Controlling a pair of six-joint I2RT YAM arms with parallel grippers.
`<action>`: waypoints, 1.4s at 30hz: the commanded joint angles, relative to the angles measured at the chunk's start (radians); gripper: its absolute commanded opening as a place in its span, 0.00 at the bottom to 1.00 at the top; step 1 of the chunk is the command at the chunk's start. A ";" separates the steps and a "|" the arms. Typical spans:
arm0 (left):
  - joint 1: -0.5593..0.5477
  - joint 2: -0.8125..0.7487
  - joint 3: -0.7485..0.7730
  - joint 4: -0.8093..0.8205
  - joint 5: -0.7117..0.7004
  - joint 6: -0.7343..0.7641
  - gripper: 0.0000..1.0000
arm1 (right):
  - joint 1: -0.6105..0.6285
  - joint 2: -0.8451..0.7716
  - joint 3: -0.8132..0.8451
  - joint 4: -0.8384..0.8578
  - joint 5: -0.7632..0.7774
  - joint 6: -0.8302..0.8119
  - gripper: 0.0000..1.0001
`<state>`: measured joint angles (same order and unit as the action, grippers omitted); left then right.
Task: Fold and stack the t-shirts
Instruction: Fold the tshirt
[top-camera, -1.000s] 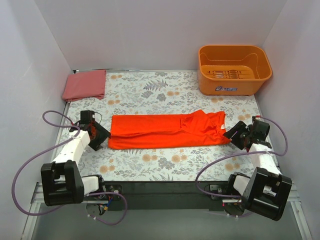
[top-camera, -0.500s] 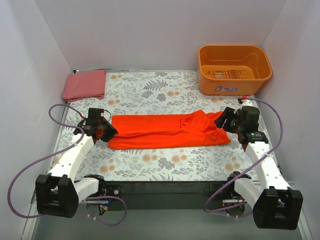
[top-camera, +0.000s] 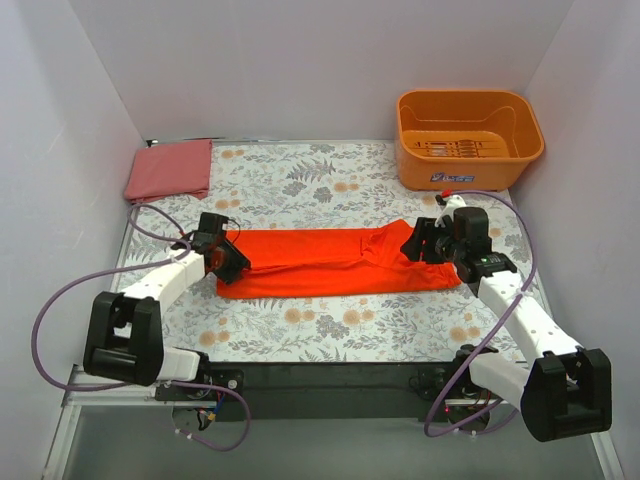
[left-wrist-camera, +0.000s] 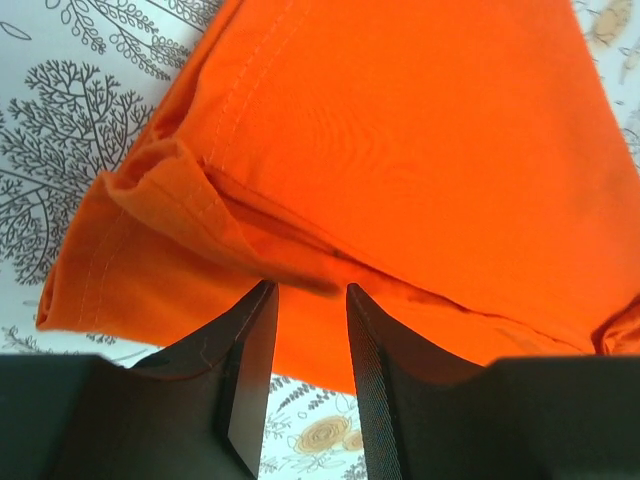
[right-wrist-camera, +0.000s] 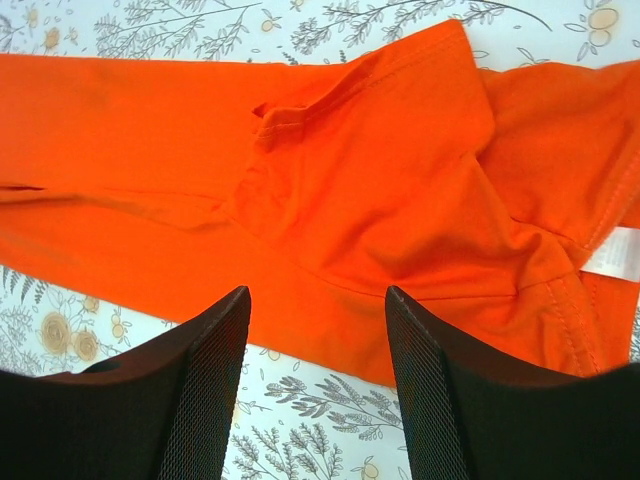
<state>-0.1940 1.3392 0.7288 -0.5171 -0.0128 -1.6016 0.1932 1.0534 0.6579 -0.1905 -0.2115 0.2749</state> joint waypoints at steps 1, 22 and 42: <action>-0.004 0.050 0.024 0.045 -0.029 -0.017 0.33 | 0.018 0.014 0.005 0.077 -0.029 -0.031 0.63; -0.004 0.163 0.147 0.002 -0.079 0.020 0.03 | 0.037 0.102 -0.003 0.118 -0.081 -0.052 0.63; -0.001 0.127 0.210 -0.066 -0.207 0.084 0.46 | 0.325 0.416 0.224 0.158 -0.242 -0.203 0.53</action>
<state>-0.1940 1.5169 0.9180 -0.5549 -0.1726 -1.5402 0.4690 1.4261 0.8139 -0.0902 -0.4065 0.1184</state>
